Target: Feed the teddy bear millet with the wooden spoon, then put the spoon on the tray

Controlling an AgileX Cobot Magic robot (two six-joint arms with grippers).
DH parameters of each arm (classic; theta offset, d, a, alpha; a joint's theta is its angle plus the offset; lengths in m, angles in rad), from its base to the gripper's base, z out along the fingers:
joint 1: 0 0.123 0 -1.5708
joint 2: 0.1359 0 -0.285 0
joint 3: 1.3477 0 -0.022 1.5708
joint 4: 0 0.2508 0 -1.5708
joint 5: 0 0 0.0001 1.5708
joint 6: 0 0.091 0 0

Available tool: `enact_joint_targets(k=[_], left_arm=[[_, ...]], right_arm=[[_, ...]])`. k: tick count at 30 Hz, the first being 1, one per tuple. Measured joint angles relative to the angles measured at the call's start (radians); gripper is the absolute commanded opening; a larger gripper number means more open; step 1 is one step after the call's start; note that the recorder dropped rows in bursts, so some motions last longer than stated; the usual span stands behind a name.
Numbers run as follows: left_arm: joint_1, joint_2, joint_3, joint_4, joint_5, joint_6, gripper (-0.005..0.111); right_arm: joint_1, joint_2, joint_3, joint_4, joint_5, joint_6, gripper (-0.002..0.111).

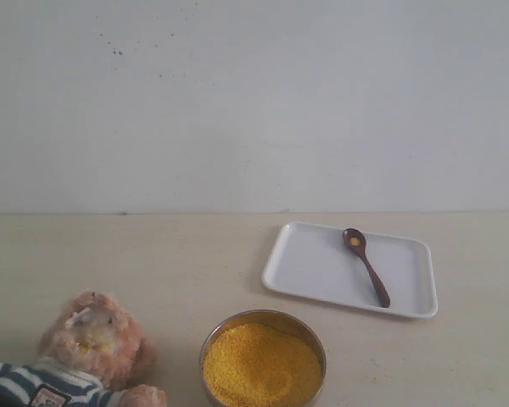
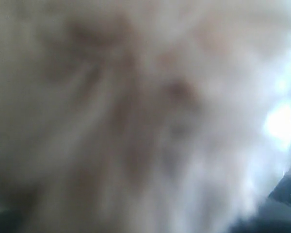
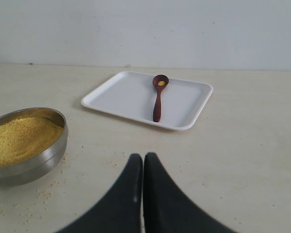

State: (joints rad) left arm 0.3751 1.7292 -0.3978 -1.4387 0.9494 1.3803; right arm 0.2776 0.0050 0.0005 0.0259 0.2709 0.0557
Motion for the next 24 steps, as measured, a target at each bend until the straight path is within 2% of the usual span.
enact_joint_targets(k=[3, 5, 8, 11, 15, 20, 24], left_arm=[[0.0, 0.038, 0.0, -0.009, 0.013, 0.012, 0.014], [0.0, 0.047, 0.0, -0.011, 0.021, 0.019, 0.03], [0.0, 0.049, 0.0, -0.018, 0.023, 0.028, 0.061], [0.0, 0.049, 0.0, -0.02, 0.018, 0.032, 0.078], [0.0, 0.049, -0.018, 0.001, -0.005, -0.004, 0.078], [0.008, 0.045, -0.108, 0.19, 0.001, -0.192, 0.078], [0.091, -0.029, -0.144, 0.287, 0.009, -0.305, 0.078]], right_arm=[[0.0, 0.0, 0.0, 0.0, 0.0, 0.0, 0.0], [0.0, 0.0, 0.0, 0.0, 0.0, 0.0, 0.0], [0.0, 0.0, 0.0, 0.0, 0.0, 0.0, 0.0], [0.0, 0.0, 0.0, 0.0, 0.0, 0.0, 0.0], [0.0, 0.0, 0.0, 0.0, 0.001, 0.0, 0.0], [0.0, 0.0, 0.0, 0.0, 0.001, 0.0, 0.0], [0.0, 0.0, 0.0, 0.0, 0.002, 0.0, 0.0]])
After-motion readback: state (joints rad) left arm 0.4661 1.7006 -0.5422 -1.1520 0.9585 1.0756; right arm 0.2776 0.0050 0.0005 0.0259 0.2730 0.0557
